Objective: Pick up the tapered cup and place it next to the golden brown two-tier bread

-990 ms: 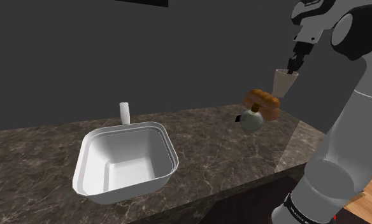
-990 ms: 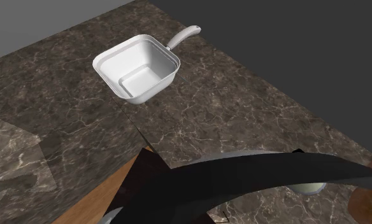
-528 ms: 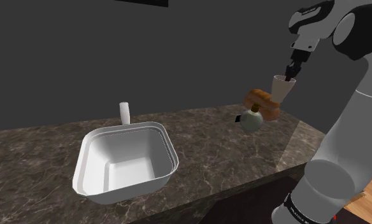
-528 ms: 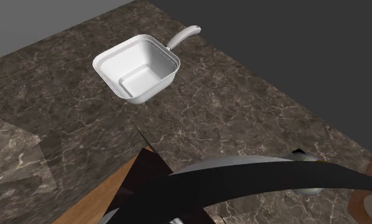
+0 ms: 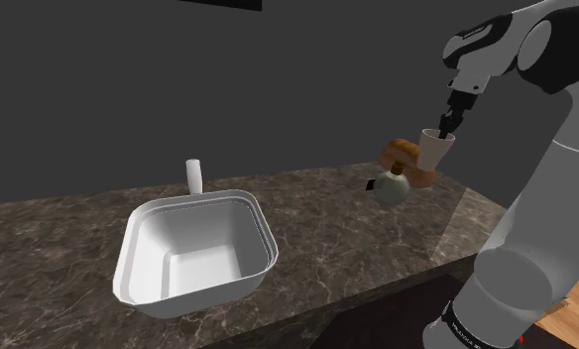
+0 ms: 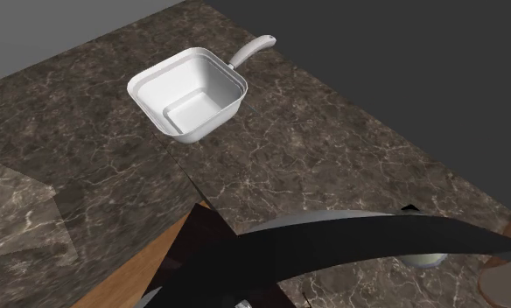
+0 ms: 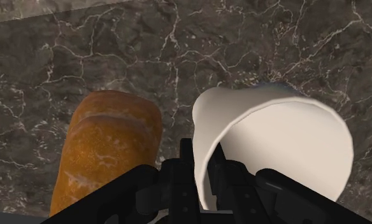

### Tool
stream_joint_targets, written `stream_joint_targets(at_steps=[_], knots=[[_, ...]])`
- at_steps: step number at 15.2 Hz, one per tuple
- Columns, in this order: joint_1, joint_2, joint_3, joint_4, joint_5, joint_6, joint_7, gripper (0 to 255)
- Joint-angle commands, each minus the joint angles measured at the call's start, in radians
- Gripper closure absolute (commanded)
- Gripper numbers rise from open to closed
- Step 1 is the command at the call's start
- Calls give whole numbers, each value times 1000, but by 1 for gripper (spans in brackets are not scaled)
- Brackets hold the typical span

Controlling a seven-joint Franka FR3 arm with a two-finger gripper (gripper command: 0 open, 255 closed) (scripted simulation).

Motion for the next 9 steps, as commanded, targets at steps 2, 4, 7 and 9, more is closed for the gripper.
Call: stream_joint_targets(at_steps=[2, 4, 7, 9], knots=[[1, 3, 1, -38, 4, 41, -5, 255], [0, 8, 1, -61, 9, 66, -10, 255], [-1, 18, 1, -93, 18, 104, -19, 255], [-2, 27, 2, -113, 25, 129, -26, 255]])
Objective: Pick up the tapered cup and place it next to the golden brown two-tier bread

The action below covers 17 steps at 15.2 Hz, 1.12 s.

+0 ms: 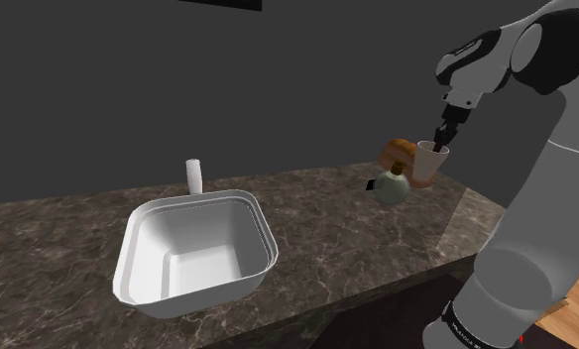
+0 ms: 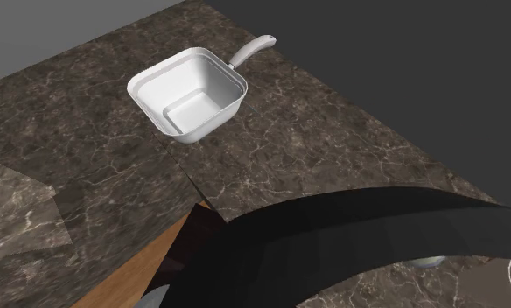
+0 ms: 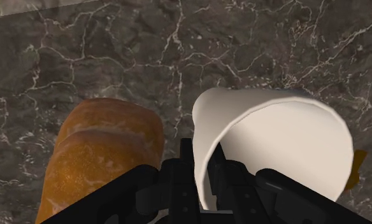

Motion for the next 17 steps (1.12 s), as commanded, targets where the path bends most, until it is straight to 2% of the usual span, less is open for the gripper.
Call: stream_joint_targets(at_steps=[1, 13, 17], knots=[[0, 5, 1, -22, 5, 26, -5, 255], [-15, 80, 11, -119, 76, 168, -64, 255], [-17, 86, 12, -124, 82, 176, -68, 255]])
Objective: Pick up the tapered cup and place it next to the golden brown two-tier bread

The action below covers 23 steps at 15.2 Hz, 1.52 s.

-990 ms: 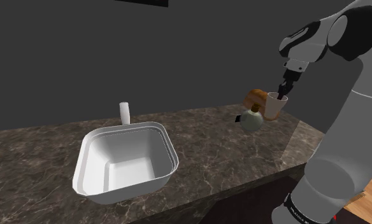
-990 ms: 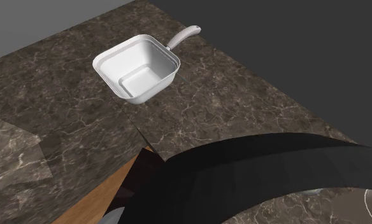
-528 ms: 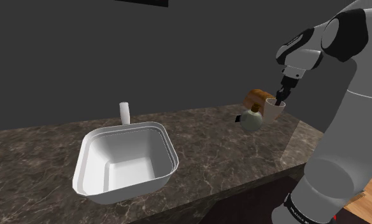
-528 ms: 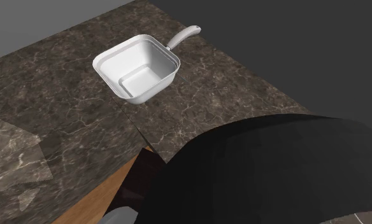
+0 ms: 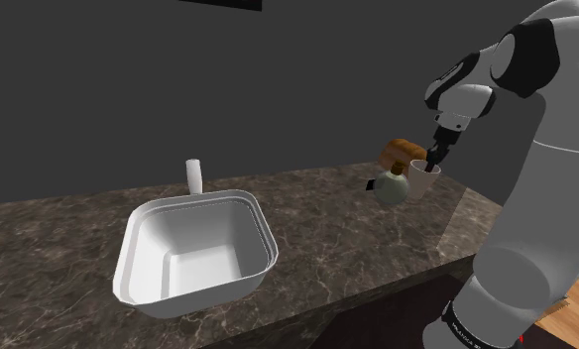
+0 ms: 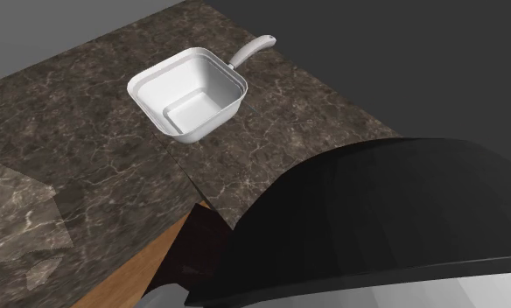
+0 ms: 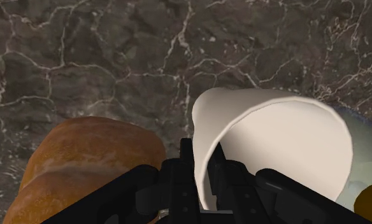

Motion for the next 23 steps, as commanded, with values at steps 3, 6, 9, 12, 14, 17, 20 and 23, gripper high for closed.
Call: stream_joint_targets(at_steps=[3, 6, 9, 12, 14, 17, 20, 23], knots=[[0, 1, 0, 0, 1, 1, -1, 255], [0, 1, 0, 0, 1, 1, -1, 0], [0, 1, 0, 0, 1, 1, -1, 0], [2, -14, -4, 21, -14, -29, 9, 0], [4, -38, -11, 67, -39, -90, 26, 0], [4, -45, -13, 87, -47, -114, 32, 0], [4, -45, -13, 87, -47, -114, 32, 0], [4, -45, -13, 87, -47, -114, 32, 0]])
